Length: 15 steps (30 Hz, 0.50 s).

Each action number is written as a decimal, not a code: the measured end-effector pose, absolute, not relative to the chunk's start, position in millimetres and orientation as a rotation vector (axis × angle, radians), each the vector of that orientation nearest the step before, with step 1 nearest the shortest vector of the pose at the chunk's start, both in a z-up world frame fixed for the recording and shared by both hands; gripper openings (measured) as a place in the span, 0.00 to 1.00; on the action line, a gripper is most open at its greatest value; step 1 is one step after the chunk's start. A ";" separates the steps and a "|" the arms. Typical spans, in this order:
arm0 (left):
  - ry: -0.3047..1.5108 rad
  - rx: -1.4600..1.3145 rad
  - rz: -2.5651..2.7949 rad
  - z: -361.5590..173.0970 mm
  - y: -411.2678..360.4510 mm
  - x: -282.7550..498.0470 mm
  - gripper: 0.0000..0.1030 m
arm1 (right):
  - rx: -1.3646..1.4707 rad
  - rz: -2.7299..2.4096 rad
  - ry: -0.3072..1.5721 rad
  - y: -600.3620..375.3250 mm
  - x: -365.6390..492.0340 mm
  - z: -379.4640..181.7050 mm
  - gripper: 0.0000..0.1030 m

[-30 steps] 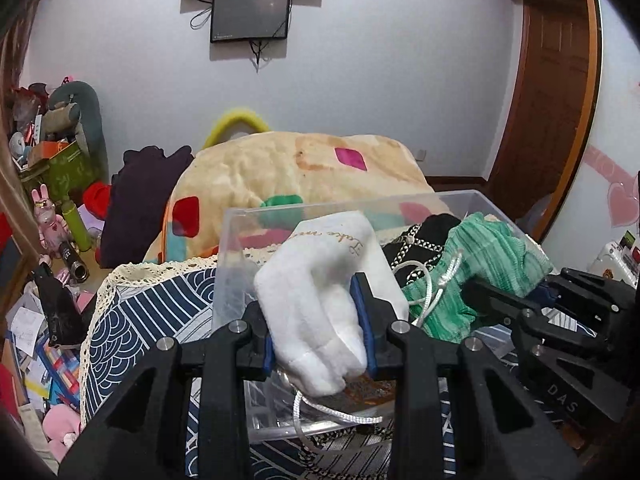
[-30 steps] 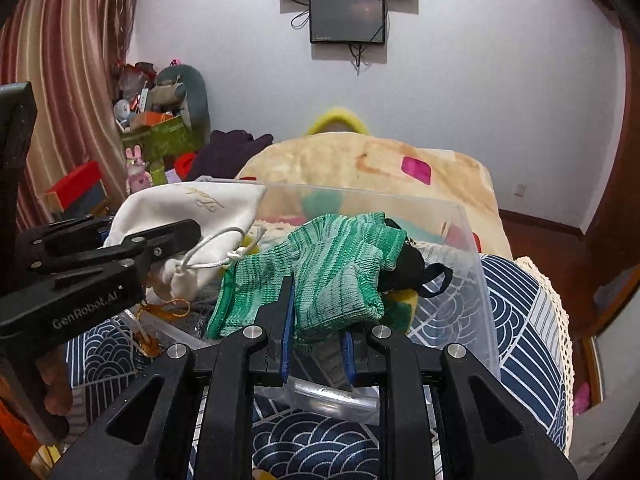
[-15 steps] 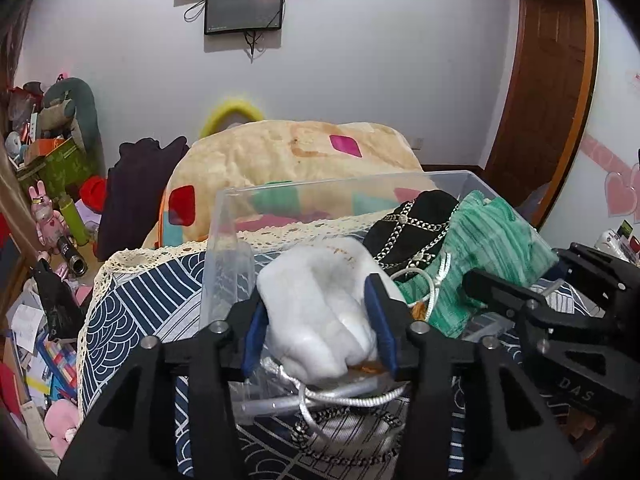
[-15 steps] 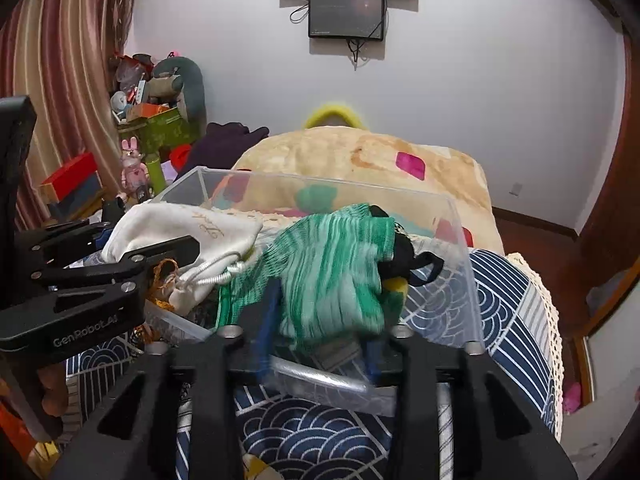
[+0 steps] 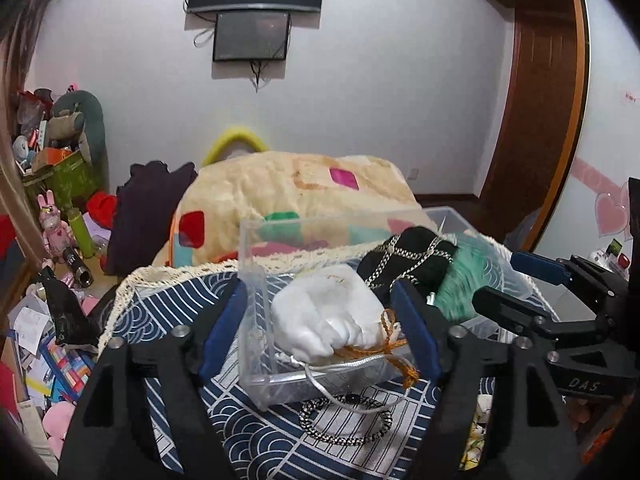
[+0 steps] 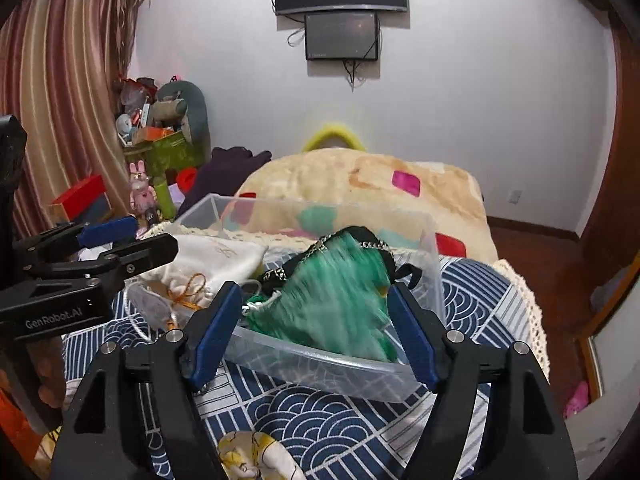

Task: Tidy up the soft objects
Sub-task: 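Carry the white pouch into the box with the left gripper while the right drops the green cloth in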

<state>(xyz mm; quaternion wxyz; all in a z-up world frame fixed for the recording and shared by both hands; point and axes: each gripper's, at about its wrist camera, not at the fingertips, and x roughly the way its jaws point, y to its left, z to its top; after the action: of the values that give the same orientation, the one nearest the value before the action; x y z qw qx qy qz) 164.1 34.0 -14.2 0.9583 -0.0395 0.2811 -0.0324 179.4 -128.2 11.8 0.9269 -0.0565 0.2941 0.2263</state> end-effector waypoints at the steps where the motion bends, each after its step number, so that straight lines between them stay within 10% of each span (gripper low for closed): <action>1: 0.557 -0.079 -0.062 -11.6 34.5 159.8 0.74 | -0.115 0.465 0.599 -128.7 178.2 13.5 0.71; 15: 0.562 -0.065 -0.048 -24.9 40.7 117.7 0.78 | -0.151 0.474 0.570 -132.0 142.1 6.1 0.79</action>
<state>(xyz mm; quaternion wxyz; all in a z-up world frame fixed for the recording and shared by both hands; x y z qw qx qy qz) 117.7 40.7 -24.9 0.9599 -0.0318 0.2775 -0.0235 142.1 -132.0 6.1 0.9292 -0.0737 0.2783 0.2316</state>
